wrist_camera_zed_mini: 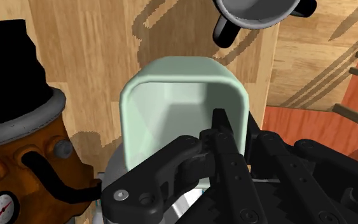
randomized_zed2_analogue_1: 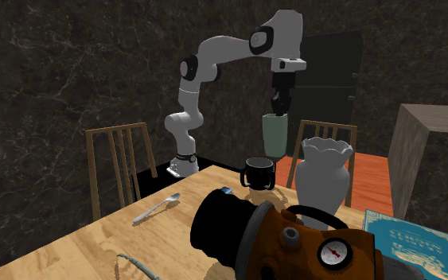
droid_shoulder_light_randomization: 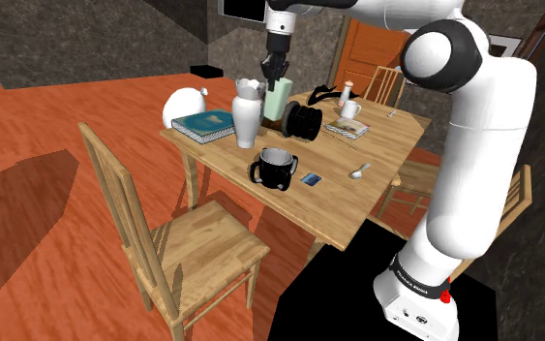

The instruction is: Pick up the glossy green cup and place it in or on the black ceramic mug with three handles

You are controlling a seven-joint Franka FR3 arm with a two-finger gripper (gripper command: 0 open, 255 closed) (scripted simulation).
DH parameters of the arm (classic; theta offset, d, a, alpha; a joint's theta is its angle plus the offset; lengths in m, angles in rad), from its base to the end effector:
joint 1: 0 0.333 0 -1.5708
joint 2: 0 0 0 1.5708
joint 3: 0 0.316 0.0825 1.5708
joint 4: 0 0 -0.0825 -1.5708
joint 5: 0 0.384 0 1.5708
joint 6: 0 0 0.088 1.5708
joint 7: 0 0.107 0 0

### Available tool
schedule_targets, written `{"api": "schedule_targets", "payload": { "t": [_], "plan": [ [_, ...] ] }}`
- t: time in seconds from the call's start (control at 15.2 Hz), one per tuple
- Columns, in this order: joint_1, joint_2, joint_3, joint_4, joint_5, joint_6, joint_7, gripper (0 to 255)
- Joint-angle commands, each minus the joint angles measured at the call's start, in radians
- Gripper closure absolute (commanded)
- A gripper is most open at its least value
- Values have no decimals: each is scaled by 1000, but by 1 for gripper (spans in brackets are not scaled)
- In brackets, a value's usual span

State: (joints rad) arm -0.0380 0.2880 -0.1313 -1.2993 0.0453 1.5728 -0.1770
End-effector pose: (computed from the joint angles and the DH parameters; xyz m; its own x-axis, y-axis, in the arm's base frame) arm 0.6337 -0.0906 0.5817 0.9999 0.0125 -0.0105 0.0124 -0.9999 -0.0101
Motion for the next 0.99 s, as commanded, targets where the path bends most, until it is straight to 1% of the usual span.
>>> {"api": "schedule_targets", "payload": {
  "t": [0.0, 0.26, 0.59, 0.92],
  "plan": [
    [24, -81, 8, -98, -12, 18, 29, 255],
    [63, -223, 32, -251, -30, 31, 90, 255],
    [104, -377, 73, -396, -41, 24, 172, 255],
    [104, -389, 74, -478, -41, 93, 172, 255]
  ]
}}
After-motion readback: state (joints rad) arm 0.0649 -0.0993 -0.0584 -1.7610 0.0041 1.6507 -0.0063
